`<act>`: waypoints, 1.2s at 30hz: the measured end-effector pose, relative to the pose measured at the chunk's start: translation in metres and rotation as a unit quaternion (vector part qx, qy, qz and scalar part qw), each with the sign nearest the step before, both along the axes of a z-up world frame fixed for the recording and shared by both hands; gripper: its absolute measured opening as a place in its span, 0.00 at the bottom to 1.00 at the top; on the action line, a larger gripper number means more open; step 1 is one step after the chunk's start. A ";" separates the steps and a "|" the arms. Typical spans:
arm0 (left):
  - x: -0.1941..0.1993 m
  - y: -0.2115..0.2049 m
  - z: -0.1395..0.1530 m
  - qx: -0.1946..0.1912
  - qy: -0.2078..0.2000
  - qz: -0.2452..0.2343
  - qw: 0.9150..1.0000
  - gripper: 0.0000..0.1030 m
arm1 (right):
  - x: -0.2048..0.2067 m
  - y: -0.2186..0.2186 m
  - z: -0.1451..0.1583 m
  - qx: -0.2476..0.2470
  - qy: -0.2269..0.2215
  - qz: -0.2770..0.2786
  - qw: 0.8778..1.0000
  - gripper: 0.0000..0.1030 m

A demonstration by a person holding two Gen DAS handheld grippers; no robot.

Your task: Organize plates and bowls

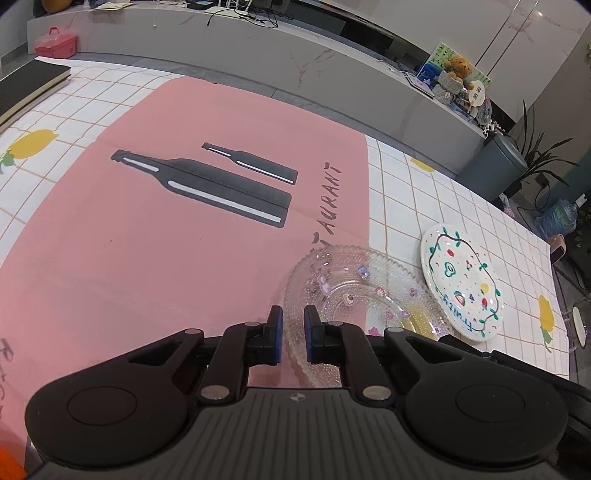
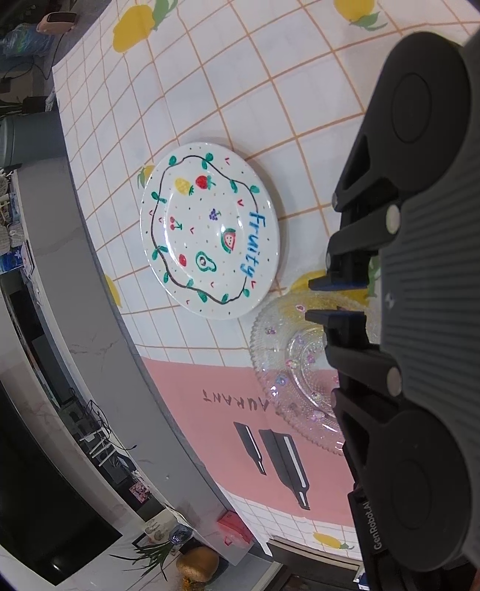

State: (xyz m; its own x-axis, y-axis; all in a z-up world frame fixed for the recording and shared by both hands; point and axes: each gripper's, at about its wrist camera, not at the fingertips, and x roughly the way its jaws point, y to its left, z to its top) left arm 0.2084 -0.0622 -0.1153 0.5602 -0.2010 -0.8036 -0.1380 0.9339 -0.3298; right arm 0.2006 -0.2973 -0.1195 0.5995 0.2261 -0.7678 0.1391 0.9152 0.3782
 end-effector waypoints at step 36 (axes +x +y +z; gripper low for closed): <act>-0.148 0.020 0.053 -0.048 -0.037 -0.028 0.998 0.11 | -0.168 -0.003 0.048 0.013 -0.006 0.012 1.000 0.08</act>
